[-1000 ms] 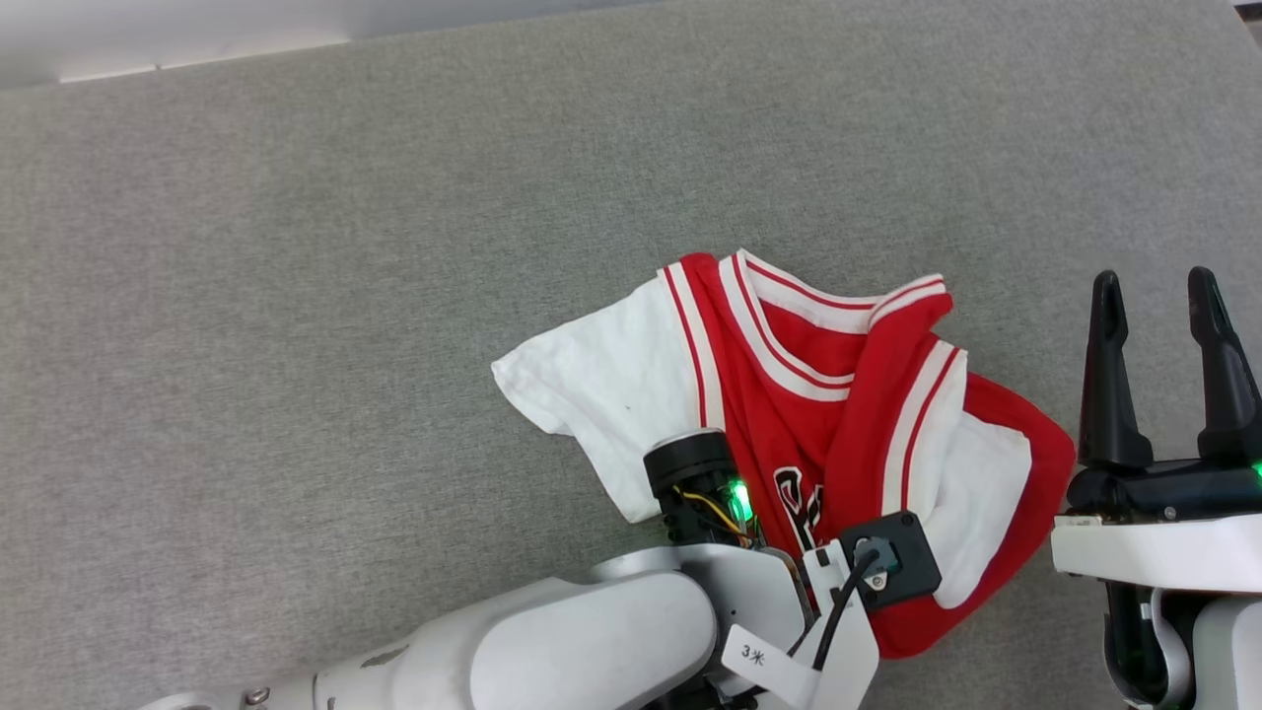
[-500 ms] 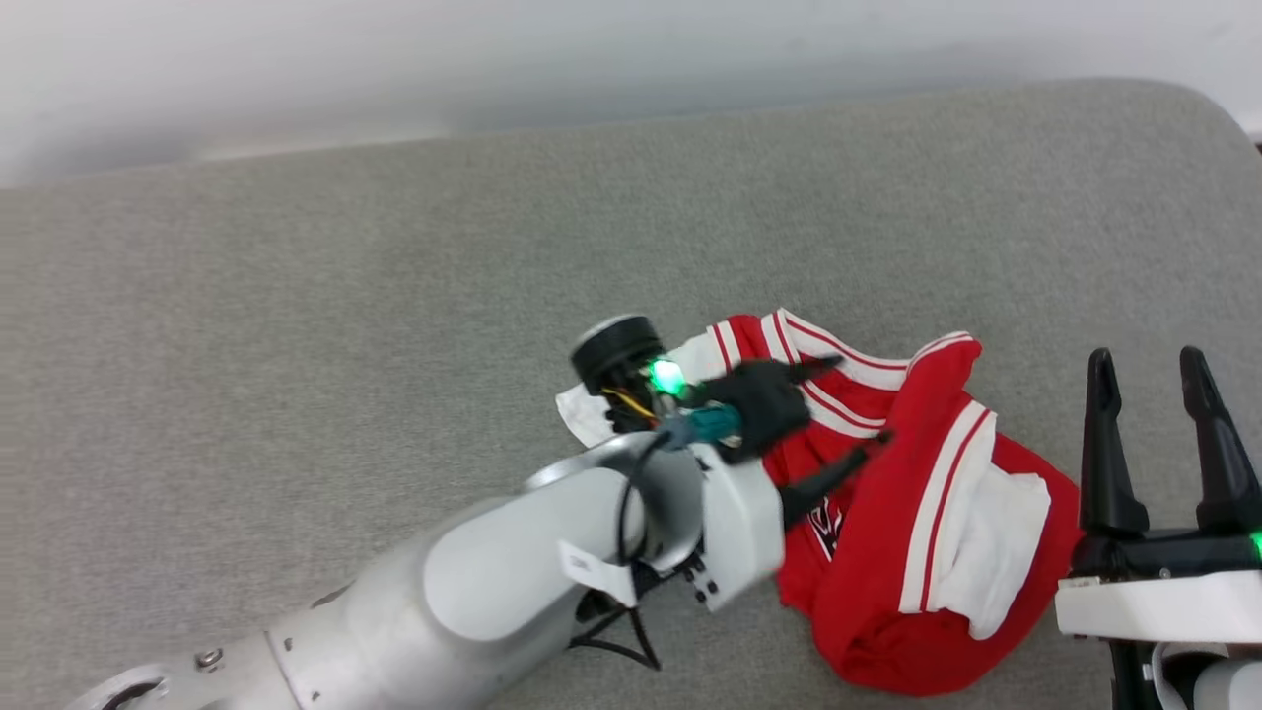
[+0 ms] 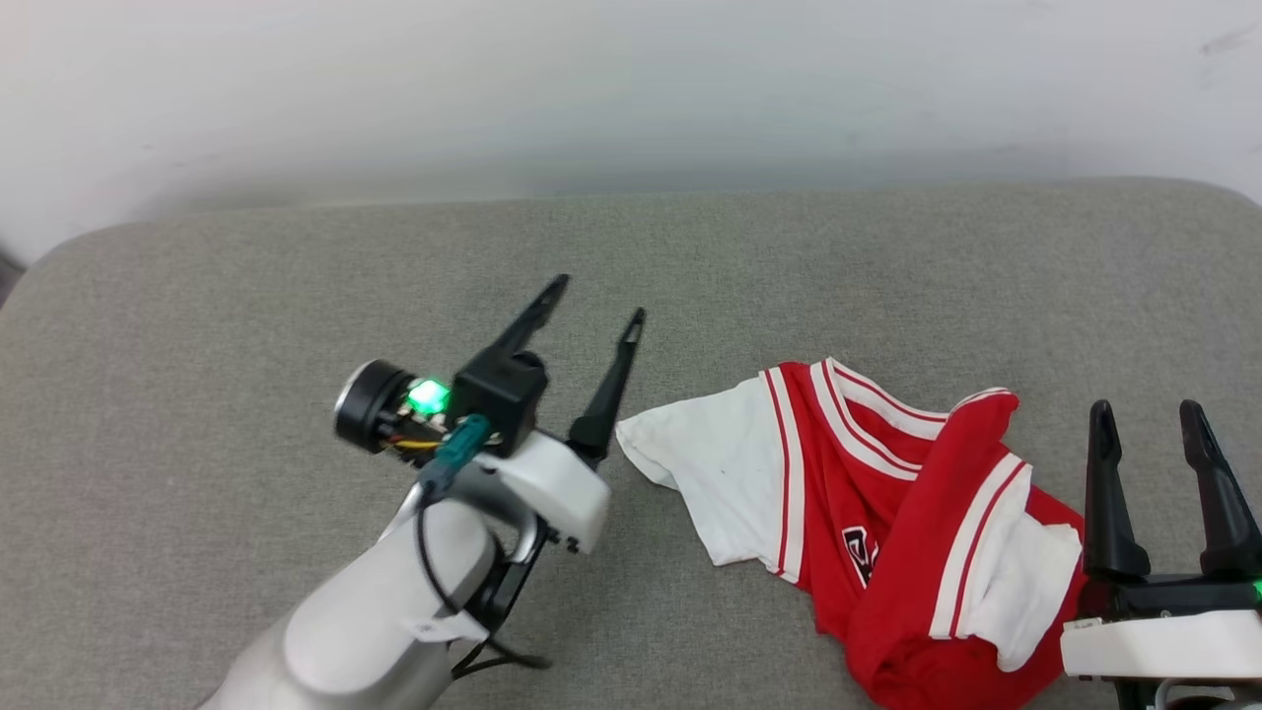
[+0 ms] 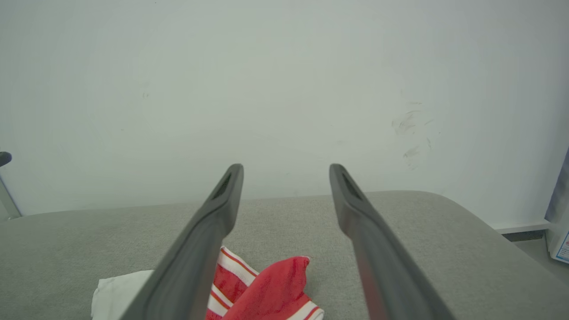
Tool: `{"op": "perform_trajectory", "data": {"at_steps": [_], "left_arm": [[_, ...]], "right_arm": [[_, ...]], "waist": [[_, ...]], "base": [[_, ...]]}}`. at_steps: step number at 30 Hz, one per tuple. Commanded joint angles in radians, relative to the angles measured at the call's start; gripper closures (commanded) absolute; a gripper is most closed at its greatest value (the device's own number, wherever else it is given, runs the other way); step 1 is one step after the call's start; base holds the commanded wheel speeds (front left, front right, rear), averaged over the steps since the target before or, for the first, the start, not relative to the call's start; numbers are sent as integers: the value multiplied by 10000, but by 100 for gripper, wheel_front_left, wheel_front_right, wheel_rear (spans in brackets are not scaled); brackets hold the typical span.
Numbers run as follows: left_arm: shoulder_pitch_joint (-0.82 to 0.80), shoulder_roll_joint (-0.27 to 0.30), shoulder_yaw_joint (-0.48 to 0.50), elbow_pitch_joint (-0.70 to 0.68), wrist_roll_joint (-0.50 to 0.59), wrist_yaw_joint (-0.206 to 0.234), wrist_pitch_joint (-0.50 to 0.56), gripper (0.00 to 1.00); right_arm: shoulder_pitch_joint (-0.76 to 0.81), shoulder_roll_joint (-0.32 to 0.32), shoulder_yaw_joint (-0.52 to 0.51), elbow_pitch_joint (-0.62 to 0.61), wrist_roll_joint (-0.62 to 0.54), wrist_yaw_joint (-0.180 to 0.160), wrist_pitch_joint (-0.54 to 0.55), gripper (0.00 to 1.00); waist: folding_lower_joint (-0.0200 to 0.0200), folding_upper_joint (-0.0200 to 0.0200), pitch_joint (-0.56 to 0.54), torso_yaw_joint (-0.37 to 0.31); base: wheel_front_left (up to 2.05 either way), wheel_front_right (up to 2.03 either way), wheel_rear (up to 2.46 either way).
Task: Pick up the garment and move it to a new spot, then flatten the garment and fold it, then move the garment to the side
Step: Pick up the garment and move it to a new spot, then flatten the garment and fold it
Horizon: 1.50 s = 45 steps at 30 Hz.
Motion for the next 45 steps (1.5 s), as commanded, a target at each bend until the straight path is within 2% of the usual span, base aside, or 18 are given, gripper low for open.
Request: {"op": "perform_trajectory", "data": {"at_steps": [1,6,12,25,37,45], "left_arm": [[528,107,317,-179,205,184,-39,0],[2024,223,1923,-898,1006,739,-43,0],[3694,35,3683,-1381,1747,904,-45,0],[5833,-959,5829,-1601,3185,29,-46,0],[6292,-1769,6855,-1513,3977,-912,-47,0],[5951,-2074,7363,-1468,4388,-1461,-47,0]], "right_arm": [[110,12,-22,8,5,-3,-21,0],[271,12,-8,60,-35,-3,-21,0],[423,12,14,154,-16,-3,-21,0],[845,12,306,314,96,-3,-21,0],[943,12,368,339,110,-3,-21,0],[776,13,314,310,107,-3,-21,0]], "waist": [[0,0,-104,84],[0,0,-286,179],[0,0,-473,259],[0,0,-665,291],[0,0,-618,320],[0,0,-543,318]], "base": [[0,0,0],[0,0,0],[0,0,0],[0,0,0],[0,0,0],[0,0,0]]}}
